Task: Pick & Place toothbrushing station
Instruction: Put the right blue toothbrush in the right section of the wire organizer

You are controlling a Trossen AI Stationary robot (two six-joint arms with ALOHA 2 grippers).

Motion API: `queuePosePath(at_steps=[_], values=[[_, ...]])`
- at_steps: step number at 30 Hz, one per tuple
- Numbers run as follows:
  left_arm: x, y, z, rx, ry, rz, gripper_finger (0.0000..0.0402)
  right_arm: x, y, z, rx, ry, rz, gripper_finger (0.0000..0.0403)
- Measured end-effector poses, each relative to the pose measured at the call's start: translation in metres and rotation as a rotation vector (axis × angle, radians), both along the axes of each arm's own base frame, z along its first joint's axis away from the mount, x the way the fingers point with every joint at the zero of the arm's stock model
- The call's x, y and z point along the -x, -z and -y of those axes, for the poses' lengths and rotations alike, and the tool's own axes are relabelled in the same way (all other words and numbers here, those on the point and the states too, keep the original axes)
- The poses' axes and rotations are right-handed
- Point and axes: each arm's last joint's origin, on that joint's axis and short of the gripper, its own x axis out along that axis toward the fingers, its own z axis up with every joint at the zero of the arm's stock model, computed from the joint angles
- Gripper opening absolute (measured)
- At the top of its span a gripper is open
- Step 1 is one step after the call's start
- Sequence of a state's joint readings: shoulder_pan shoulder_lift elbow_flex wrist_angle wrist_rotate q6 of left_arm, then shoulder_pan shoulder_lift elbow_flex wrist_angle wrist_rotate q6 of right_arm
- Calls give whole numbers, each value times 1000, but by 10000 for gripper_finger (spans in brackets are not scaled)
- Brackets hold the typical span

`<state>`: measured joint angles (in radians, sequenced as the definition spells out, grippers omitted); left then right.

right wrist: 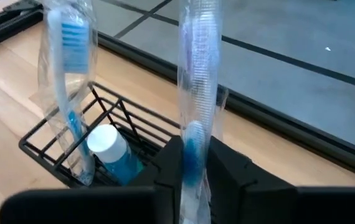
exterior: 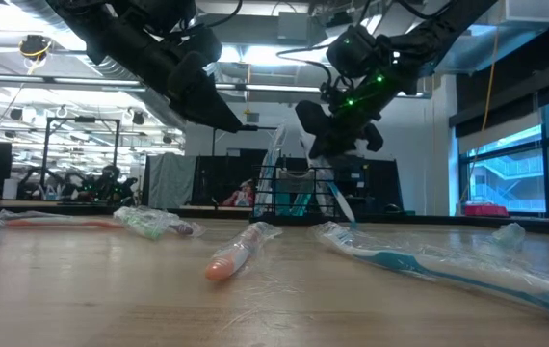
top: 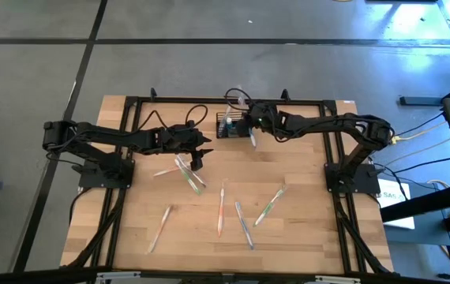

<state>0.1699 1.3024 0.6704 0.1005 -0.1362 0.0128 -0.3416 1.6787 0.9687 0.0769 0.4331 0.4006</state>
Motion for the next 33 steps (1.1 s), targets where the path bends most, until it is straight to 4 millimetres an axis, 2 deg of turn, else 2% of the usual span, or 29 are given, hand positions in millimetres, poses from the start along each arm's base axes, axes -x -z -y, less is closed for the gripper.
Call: queuePosePath(at_steps=[4, 25, 33], values=[[0, 0, 0, 0, 0, 0, 168, -1, -2, 0, 34, 1, 2, 47], [0, 0, 0, 0, 0, 0, 168, 0, -29, -3, 169, -15, 65, 51], [0, 0, 0, -1, 0, -1, 168, -1, -30, -9, 200, -16, 41, 51]])
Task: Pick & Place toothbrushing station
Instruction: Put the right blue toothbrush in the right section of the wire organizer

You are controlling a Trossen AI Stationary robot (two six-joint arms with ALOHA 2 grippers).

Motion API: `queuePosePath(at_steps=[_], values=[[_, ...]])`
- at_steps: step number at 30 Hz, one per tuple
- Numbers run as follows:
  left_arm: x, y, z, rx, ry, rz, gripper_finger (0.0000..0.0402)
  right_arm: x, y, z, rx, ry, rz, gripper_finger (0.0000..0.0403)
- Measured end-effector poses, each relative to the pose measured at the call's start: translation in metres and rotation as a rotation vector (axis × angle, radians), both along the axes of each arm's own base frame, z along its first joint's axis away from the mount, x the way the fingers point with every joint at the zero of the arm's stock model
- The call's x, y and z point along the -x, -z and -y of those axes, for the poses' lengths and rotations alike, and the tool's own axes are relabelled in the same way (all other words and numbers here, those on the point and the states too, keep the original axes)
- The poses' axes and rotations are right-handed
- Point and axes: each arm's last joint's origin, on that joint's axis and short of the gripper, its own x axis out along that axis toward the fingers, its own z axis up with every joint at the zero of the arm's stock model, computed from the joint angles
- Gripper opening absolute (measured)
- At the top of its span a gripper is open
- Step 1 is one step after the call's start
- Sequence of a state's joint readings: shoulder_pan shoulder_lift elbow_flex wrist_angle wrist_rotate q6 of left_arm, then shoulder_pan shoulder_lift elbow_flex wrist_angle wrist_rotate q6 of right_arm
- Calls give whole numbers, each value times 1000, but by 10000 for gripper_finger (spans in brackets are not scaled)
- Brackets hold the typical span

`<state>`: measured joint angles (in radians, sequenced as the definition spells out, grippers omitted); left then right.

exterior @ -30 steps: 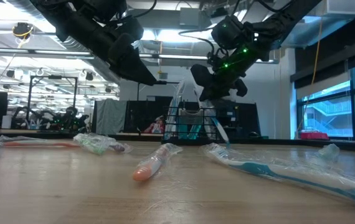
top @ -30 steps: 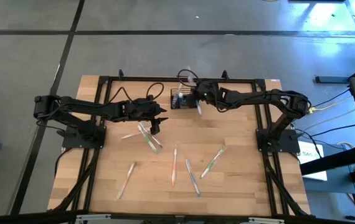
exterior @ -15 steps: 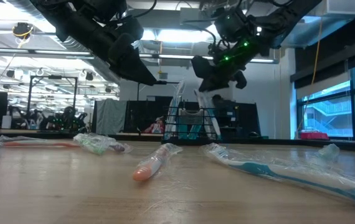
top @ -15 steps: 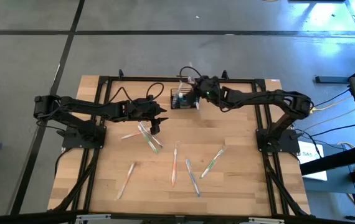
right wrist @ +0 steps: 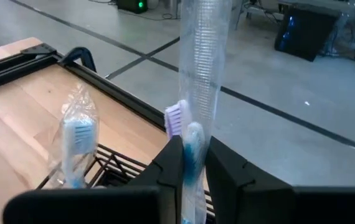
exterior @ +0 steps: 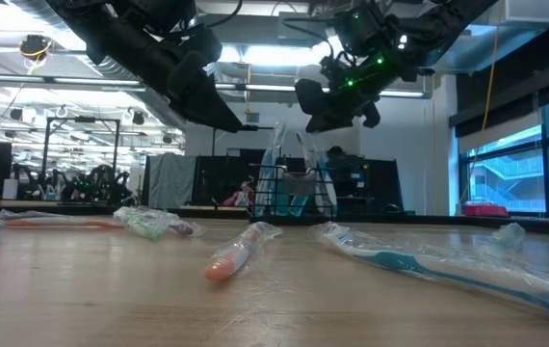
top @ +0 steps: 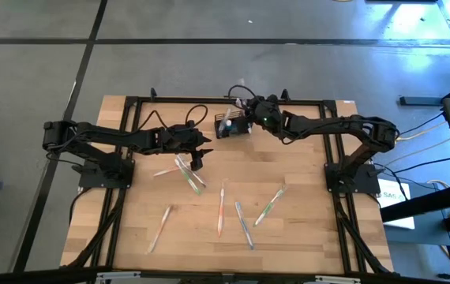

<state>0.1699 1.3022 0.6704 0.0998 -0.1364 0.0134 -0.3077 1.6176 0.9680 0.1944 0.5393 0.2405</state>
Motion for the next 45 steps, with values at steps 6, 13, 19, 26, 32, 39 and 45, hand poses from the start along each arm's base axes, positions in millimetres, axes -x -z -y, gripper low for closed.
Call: queuePosePath(at_steps=[6, 13, 19, 26, 32, 39, 45], values=[[0, 0, 0, 0, 0, 0, 168, 2, -1, 6, -28, 34, 47, 51], [0, 0, 0, 0, 0, 0, 168, 4, -7, 17, -15, 67, 127, 52], [0, 0, 0, 0, 0, -2, 168, 7, -14, 18, -32, 65, 167, 52], [0, 2, -1, -30, 20, -26, 168, 9, -11, 21, -93, 107, 197, 52], [-13, 19, -3, -61, 45, -43, 168, 12, -8, 23, -127, 136, 193, 52], [-32, 46, -17, -131, -7, -33, 168, 14, -3, 21, -143, 140, 140, 52], [-34, 64, -43, -155, -102, -55, 168, 12, -2, 16, -109, 88, 69, 52]])
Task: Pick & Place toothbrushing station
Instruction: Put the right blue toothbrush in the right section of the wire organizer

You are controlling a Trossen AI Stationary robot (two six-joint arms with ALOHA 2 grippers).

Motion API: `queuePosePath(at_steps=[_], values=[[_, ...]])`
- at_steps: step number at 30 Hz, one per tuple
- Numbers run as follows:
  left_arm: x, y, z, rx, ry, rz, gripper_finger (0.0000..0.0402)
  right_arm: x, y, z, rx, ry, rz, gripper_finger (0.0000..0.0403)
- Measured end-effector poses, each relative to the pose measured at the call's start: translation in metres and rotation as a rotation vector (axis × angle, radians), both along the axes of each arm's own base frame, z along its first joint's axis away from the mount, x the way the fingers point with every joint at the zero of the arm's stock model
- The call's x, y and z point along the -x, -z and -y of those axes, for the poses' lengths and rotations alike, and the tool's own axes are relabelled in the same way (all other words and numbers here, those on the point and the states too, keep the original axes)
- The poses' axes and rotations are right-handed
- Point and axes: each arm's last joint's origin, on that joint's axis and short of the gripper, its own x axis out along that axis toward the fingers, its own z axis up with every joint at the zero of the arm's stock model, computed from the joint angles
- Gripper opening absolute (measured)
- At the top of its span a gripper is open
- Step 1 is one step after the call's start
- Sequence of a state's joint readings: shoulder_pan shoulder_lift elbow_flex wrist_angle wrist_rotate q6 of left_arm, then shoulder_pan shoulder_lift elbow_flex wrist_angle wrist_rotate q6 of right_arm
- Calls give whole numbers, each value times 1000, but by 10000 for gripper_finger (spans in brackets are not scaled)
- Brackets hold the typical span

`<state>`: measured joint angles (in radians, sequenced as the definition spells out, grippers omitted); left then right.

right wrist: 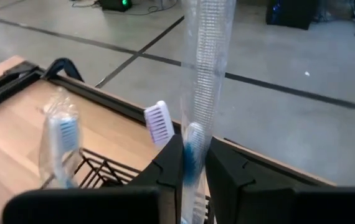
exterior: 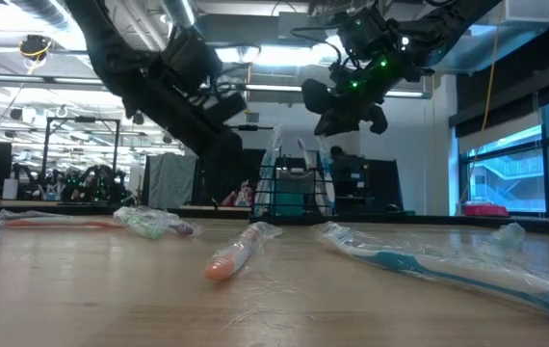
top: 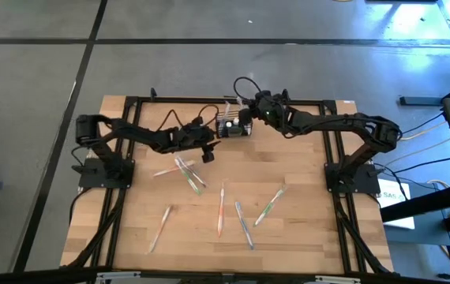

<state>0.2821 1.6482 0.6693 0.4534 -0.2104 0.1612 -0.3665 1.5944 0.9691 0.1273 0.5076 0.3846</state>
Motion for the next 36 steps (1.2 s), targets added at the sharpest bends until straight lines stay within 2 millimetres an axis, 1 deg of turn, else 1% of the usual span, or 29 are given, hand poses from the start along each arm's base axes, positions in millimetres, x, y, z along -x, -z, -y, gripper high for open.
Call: queuePosePath(at_steps=[3, 8, 13, 17, 21, 25, 27, 32, 36], values=[[0, 6, -11, 18, -10, 9, 168, -2, -1, -3, 25, -24, -12, 52], [2, 13, -21, 59, -14, 10, 168, -3, -2, -4, 38, -35, -11, 52], [3, 13, -23, 57, -21, 10, 168, -4, -2, -7, 22, -33, 9, 52], [3, 13, -24, 43, -21, 5, 168, -4, 1, -10, -23, -41, 16, 52], [4, 12, -24, 34, -28, 2, 168, -3, 1, -10, -12, -8, 5, 52], [5, 12, -28, 24, -52, -1, 168, -5, -2, -9, 71, -35, -41, 50], [6, 12, -29, 24, -57, 0, 168, -5, -2, -9, 71, -61, -48, 50], [6, 12, -31, 25, -59, 6, 168, -5, -3, -9, 77, -55, -39, 49], [6, 12, -31, 37, -36, 11, 168, -6, -5, -8, 73, -54, -7, 40]])
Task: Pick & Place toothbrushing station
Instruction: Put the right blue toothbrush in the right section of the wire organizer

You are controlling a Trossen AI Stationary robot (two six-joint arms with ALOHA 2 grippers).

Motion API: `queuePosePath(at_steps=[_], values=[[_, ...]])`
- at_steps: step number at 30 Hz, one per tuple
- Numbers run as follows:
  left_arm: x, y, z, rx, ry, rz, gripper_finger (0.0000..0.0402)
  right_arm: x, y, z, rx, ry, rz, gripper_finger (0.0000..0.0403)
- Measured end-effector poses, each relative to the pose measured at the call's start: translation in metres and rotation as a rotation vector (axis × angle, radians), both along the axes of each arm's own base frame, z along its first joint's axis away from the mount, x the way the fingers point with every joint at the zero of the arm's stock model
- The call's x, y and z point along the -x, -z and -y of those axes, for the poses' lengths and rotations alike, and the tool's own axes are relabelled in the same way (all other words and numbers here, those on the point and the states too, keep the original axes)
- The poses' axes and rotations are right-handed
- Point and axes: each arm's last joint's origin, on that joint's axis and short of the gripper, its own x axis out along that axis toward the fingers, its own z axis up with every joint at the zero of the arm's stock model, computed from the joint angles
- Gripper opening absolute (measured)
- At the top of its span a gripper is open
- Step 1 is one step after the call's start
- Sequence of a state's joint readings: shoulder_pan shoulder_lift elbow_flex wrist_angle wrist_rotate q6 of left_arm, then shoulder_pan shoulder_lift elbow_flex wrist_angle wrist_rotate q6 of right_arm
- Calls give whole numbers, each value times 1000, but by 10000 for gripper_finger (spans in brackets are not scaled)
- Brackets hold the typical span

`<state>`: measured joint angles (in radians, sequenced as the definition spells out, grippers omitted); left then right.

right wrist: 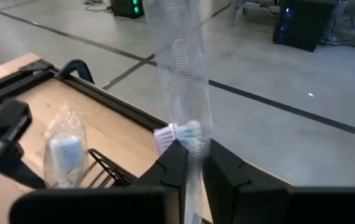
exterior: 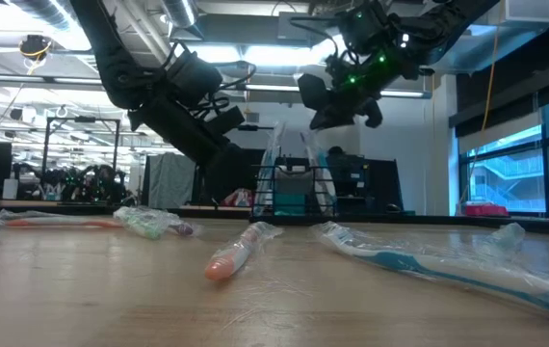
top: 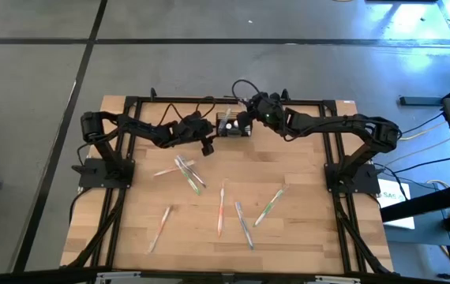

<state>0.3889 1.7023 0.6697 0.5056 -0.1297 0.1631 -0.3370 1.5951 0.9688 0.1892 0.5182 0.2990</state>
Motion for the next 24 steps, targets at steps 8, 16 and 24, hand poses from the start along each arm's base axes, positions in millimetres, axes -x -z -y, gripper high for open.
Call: queuePosePath(at_steps=[8, 16, 24], values=[[0, 0, 0, -1, -1, 0, 168, 1, 3, -1, -59, -7, 21, 36], [-1, 0, 2, 19, 29, 8, 168, 1, 2, 0, -58, -7, 28, 26], [0, -9, 4, 69, 92, 59, 168, 4, -6, 0, -33, 6, 47, 16]])
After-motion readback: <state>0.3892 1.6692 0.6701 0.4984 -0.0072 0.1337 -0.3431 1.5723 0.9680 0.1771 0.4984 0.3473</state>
